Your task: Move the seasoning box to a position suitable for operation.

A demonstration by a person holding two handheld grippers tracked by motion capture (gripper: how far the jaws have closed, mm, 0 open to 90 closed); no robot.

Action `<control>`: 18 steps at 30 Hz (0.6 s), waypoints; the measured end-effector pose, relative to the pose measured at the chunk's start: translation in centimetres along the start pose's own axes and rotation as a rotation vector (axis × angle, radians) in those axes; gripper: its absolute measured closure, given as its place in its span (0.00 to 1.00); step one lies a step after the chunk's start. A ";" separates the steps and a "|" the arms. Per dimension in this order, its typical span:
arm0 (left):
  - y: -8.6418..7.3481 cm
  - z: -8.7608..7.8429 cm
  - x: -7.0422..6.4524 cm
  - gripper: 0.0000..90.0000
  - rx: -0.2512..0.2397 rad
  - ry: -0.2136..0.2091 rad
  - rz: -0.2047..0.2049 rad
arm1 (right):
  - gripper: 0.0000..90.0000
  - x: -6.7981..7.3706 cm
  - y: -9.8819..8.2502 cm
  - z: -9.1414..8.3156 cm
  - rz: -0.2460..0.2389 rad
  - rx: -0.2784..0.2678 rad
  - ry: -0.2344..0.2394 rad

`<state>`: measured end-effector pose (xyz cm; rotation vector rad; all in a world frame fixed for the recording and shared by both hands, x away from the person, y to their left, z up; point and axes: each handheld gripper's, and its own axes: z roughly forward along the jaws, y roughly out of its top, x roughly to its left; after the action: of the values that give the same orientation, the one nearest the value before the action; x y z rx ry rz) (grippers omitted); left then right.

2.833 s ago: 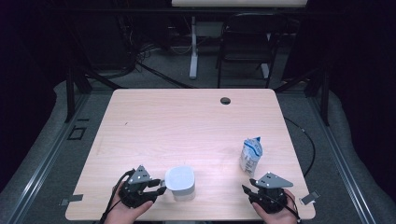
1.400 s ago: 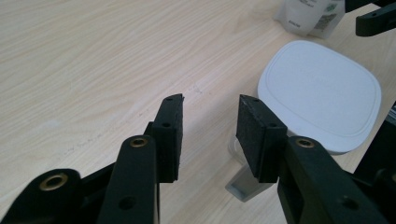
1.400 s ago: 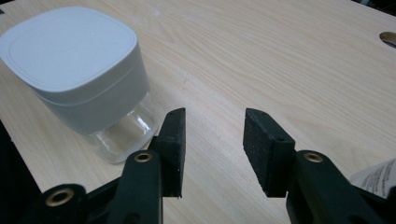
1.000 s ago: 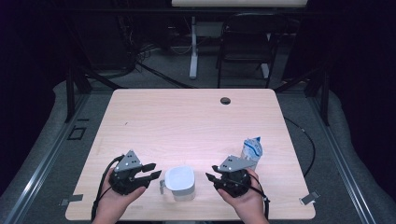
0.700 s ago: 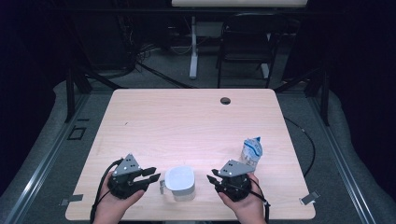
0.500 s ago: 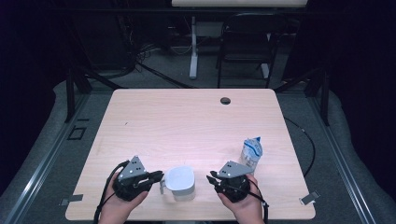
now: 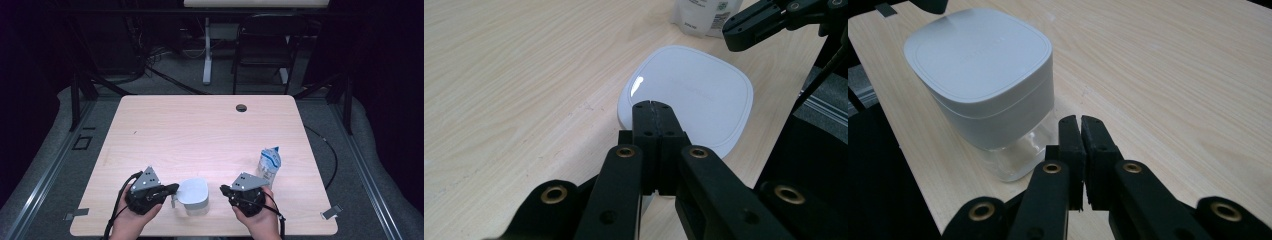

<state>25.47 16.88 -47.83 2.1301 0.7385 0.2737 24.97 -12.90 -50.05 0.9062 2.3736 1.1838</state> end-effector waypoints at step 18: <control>0.0 0.3 -0.3 1.00 0.002 0.008 0.004 | 0.97 0.2 0.4 0.2 -0.008 0.014 0.055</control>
<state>25.32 16.50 -47.98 2.1335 0.7392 0.2842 25.08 -12.43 -49.90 0.8783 2.4298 1.2055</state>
